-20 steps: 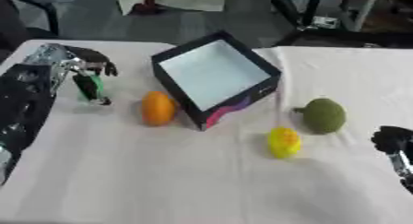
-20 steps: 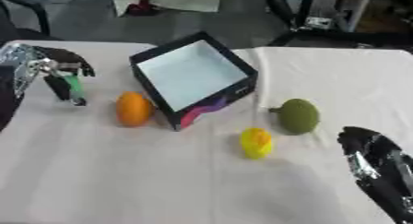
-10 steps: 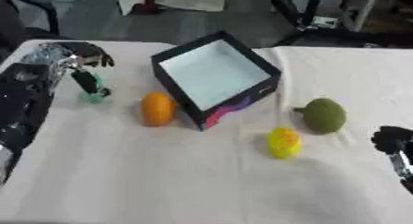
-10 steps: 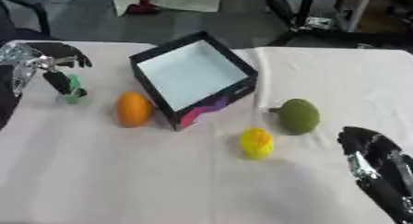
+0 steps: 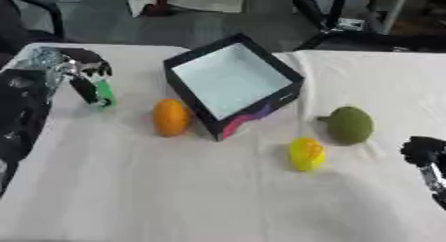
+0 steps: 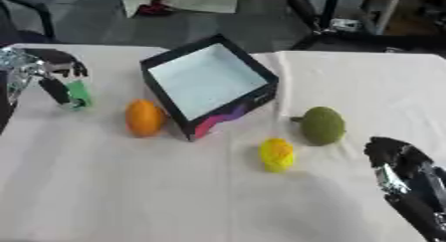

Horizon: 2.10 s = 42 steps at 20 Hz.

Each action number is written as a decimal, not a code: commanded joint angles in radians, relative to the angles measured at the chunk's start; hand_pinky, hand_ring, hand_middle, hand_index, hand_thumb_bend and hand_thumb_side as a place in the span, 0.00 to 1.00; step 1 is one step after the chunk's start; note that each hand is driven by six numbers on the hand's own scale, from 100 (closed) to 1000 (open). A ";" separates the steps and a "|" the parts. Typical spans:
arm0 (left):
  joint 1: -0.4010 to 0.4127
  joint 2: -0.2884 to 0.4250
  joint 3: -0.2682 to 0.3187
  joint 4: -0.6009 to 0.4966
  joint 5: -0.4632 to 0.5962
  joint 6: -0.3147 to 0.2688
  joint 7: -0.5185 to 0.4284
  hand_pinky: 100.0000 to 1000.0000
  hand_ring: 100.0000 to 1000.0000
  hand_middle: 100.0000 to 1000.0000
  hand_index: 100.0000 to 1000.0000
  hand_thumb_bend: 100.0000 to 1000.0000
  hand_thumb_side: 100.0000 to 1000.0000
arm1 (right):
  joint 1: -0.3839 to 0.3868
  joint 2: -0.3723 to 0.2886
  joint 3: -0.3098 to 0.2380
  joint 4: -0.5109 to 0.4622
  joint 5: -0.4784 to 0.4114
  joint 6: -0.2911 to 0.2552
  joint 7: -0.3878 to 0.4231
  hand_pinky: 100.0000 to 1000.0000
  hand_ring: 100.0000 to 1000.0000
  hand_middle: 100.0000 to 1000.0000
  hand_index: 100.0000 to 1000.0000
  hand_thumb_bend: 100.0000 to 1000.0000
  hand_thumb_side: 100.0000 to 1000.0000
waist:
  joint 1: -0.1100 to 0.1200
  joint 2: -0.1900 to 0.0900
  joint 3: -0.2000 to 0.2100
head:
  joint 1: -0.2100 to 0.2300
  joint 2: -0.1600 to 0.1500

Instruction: Pick up objects on the table and place them in the box.

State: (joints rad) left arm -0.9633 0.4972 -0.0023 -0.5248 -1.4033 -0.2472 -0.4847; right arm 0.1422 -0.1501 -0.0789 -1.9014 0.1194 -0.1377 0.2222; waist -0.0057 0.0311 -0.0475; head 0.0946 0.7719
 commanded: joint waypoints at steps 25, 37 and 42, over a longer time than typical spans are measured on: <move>-0.121 0.006 -0.109 -0.320 0.230 -0.151 0.308 0.48 0.35 0.37 0.59 0.06 0.00 | 0.004 -0.016 0.000 -0.009 0.003 0.000 0.000 0.75 0.72 0.64 0.74 0.00 0.49 | 0.012 -0.033 0.007 | 0.003 -0.002; -0.146 -0.374 -0.124 -0.166 0.001 -0.134 0.297 0.52 0.40 0.43 0.63 0.09 0.01 | -0.014 -0.013 0.023 -0.004 -0.018 -0.003 0.025 0.75 0.72 0.64 0.74 0.00 0.49 | -0.001 -0.032 -0.044 | 0.056 -0.002; -0.132 -0.418 -0.072 -0.090 -0.133 -0.038 0.372 0.60 0.46 0.49 0.71 0.13 0.06 | -0.020 -0.012 0.026 -0.002 -0.025 -0.003 0.031 0.75 0.72 0.64 0.74 0.00 0.49 | -0.002 -0.029 -0.054 | 0.064 -0.002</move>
State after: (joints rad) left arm -1.0753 0.0797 -0.0927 -0.6186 -1.5051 -0.3104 -0.1303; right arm 0.1316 -0.1499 -0.0544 -1.8948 0.1032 -0.1389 0.2488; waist -0.0057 0.0205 -0.1001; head 0.1531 0.7719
